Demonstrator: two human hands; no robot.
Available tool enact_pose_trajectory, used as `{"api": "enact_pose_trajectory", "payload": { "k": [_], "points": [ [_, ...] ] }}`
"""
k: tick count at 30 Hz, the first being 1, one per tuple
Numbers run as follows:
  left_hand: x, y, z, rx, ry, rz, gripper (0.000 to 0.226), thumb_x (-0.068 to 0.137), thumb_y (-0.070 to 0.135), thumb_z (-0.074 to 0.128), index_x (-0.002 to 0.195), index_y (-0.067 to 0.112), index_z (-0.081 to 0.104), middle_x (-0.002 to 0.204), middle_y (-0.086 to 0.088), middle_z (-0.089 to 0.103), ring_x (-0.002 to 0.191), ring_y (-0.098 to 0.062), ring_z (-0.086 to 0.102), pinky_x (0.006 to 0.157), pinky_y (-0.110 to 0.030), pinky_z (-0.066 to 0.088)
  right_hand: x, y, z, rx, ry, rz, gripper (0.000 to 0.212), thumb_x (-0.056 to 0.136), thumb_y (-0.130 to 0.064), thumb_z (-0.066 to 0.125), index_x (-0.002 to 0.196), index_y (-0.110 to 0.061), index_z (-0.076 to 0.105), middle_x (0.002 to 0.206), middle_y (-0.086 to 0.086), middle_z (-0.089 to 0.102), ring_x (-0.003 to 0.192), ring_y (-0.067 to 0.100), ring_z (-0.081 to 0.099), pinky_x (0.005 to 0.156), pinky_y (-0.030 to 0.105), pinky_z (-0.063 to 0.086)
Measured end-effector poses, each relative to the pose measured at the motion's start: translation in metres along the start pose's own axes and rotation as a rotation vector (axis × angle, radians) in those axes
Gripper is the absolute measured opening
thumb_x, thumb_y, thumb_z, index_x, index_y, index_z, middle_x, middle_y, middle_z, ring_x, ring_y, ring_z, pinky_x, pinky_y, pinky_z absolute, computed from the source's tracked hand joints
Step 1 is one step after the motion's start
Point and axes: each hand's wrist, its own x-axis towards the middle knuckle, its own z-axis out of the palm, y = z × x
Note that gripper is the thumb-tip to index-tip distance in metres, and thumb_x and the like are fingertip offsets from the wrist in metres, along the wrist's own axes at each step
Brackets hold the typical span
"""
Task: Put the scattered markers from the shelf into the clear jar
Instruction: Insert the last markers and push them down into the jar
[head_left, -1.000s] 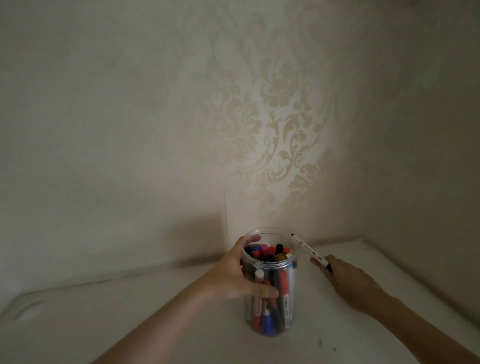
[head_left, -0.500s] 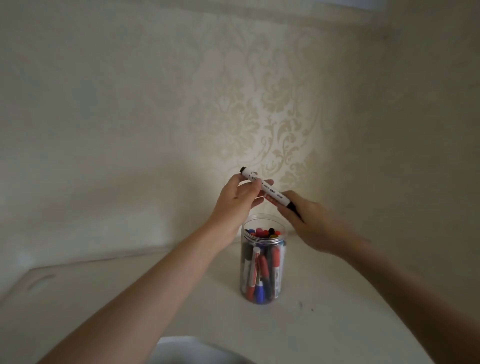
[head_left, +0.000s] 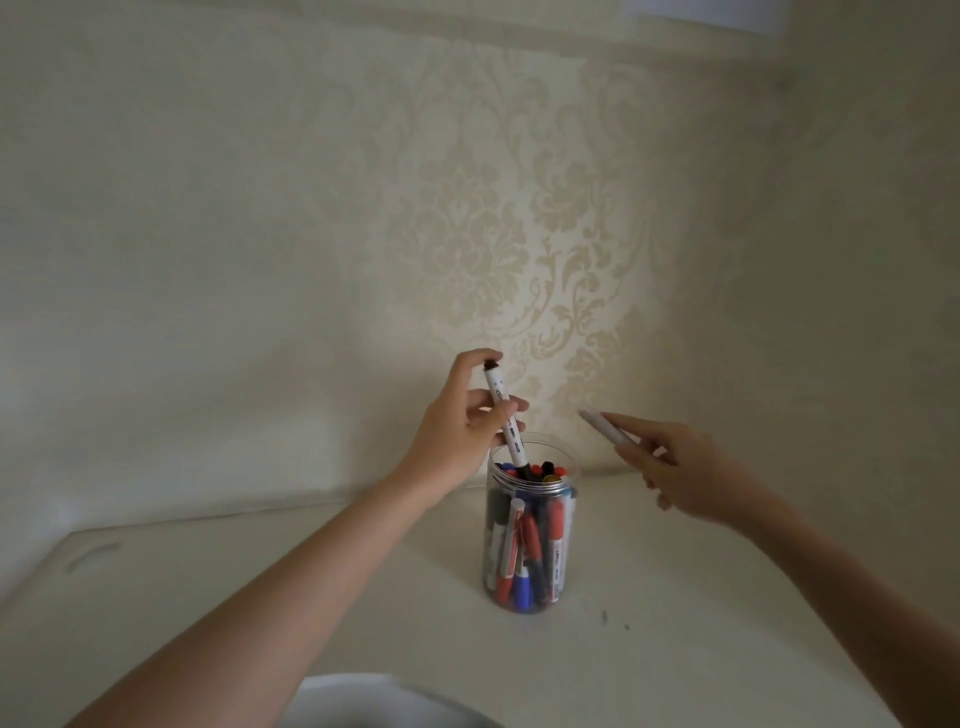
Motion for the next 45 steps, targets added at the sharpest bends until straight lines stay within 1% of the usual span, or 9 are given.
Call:
{"api": "enact_pose_trajectory", "payload": {
  "k": [4,9,13,20,27,30,33,37,45],
  "points": [
    [0.002,-0.007,0.008,0.142,-0.051,0.075,0.032,0.094,0.008,0.061,0.119,0.023,0.047,0.098,-0.006,0.076,0.083,-0.016,0.075,0.082,-0.041,0.061,0.003,0.001,0.002,0.098,0.110,0.035,0.024,0.091,-0.042,0.052,0.111,-0.040,0.066,0.046,-0.029,0.053,0.047,-0.007,0.052,0.055,0.017,0.039],
    [0.008,-0.006,0.010,0.092,-0.043,0.004,0.033,0.093,0.006,0.063,0.119,0.023,0.050,0.093,-0.013,0.075,0.082,-0.019,0.075,0.078,-0.037,0.062,0.008,0.005,0.006,0.083,0.109,0.057,0.035,0.095,-0.017,0.046,0.125,-0.028,0.059,0.060,0.002,0.055,0.048,0.013,0.047,0.052,0.027,0.041],
    [0.012,-0.006,0.009,0.138,-0.065,-0.035,0.036,0.092,0.007,0.064,0.120,0.024,0.050,0.091,-0.012,0.074,0.081,-0.020,0.075,0.075,-0.035,0.063,0.009,0.004,0.010,0.159,0.101,0.082,0.031,0.094,-0.020,0.051,0.124,-0.025,0.061,0.060,-0.005,0.059,0.041,0.000,0.050,0.050,0.023,0.042],
    [0.012,-0.001,0.020,0.475,-0.206,0.151,0.038,0.090,0.017,0.069,0.117,0.036,0.050,0.093,0.001,0.073,0.076,-0.013,0.073,0.078,-0.036,0.060,0.006,-0.004,0.014,0.210,0.173,0.078,0.022,0.088,-0.027,0.062,0.108,-0.025,0.069,0.066,-0.013,0.063,0.044,-0.003,0.054,0.047,0.012,0.036],
    [0.008,-0.001,0.013,0.377,-0.246,0.137,0.038,0.090,0.016,0.069,0.119,0.034,0.051,0.090,0.001,0.072,0.081,-0.010,0.073,0.080,-0.026,0.059,0.005,-0.004,0.019,0.195,0.229,0.100,0.025,0.093,-0.030,0.054,0.114,-0.026,0.066,0.064,-0.011,0.060,0.054,0.006,0.054,0.051,0.016,0.037],
    [0.007,-0.008,0.008,0.212,-0.102,0.020,0.035,0.089,0.015,0.069,0.115,0.031,0.051,0.091,-0.003,0.076,0.079,-0.014,0.075,0.080,-0.038,0.061,0.010,-0.013,0.023,0.224,0.123,0.111,0.029,0.096,-0.024,0.047,0.122,-0.022,0.060,0.076,-0.013,0.058,0.060,0.008,0.054,0.053,0.019,0.040],
    [0.003,-0.018,-0.005,0.051,-0.056,-0.043,0.033,0.089,0.007,0.068,0.112,0.023,0.049,0.090,-0.011,0.076,0.081,-0.023,0.076,0.079,-0.045,0.062,0.014,-0.020,0.023,0.114,0.021,0.059,0.024,0.089,-0.024,0.058,0.112,-0.024,0.066,0.087,-0.010,0.066,0.067,0.010,0.062,0.058,0.020,0.049],
    [0.001,-0.019,-0.017,-0.009,-0.054,0.035,0.033,0.089,0.002,0.067,0.112,0.021,0.053,0.094,-0.011,0.076,0.087,-0.026,0.075,0.080,-0.043,0.061,0.022,-0.027,0.008,0.007,0.139,0.006,0.018,0.075,-0.037,0.075,0.085,-0.027,0.064,0.076,-0.012,0.061,0.068,0.006,0.060,0.057,0.012,0.041],
    [0.016,-0.021,-0.024,0.011,0.057,0.112,0.034,0.091,0.002,0.065,0.115,0.023,0.056,0.097,-0.007,0.076,0.090,-0.020,0.075,0.085,-0.041,0.060,0.045,-0.049,0.013,-0.157,0.021,-0.100,0.021,0.090,-0.036,0.057,0.096,-0.016,0.052,0.081,-0.007,0.057,0.067,0.001,0.053,0.055,0.013,0.040]
  ]
}}
